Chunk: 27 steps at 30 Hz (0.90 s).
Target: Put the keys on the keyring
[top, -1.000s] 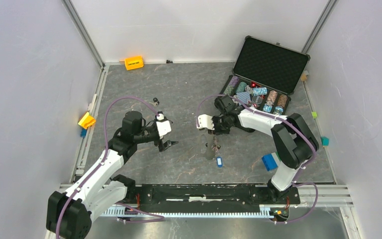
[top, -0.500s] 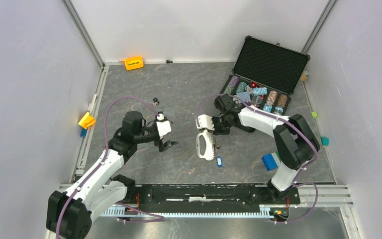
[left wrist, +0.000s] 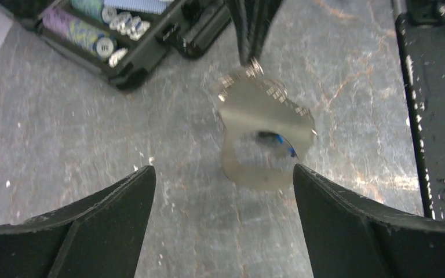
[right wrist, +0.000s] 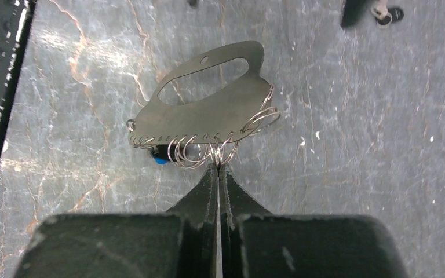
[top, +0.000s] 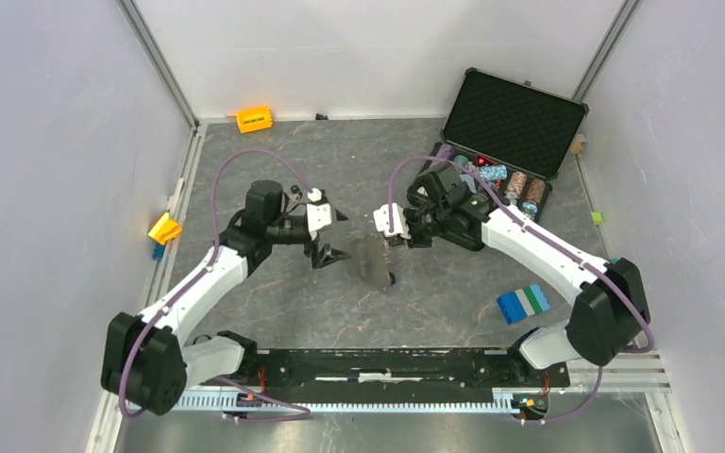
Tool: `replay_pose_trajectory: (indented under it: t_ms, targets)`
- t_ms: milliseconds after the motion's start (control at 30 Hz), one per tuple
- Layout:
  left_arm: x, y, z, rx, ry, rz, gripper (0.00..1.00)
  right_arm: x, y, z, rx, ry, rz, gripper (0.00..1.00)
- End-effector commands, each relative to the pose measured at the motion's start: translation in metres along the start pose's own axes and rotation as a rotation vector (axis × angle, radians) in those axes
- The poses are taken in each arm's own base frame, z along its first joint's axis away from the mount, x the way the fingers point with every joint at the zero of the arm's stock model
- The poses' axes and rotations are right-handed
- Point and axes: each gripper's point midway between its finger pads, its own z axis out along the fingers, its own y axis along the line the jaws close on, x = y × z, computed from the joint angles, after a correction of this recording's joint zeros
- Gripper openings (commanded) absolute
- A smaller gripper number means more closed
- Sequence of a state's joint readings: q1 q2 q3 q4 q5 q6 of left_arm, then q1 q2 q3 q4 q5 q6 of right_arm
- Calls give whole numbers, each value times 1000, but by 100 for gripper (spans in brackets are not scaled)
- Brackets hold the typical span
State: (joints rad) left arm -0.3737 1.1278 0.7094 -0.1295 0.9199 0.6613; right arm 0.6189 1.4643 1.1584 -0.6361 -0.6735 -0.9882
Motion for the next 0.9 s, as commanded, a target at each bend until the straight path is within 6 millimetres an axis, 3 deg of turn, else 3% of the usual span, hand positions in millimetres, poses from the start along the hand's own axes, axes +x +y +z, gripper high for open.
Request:
replay_pose_trajectory:
  t_ms: [0,233,333,500,633,867]
  targets:
    - [-44,1,6,118,-130,16,91,-31,9,-3,-11,-93,-69,0]
    - [-57,-4,9,224,-178,70,66,-37,20,-1,-35,-113,-121,0]
    - [-53,-15,11,305,-176,97,57,-39,24,0,-49,-121,-140,0]
    - [-30,-25,8,415,-82,276,57,-41,34,0,-98,-117,-185,0]
    - [-26,-24,10,446,-63,268,57,-45,36,0,-106,-122,-185,0]
    - [-10,-46,18,514,-66,374,56,-50,41,2,-123,-133,-194,0]
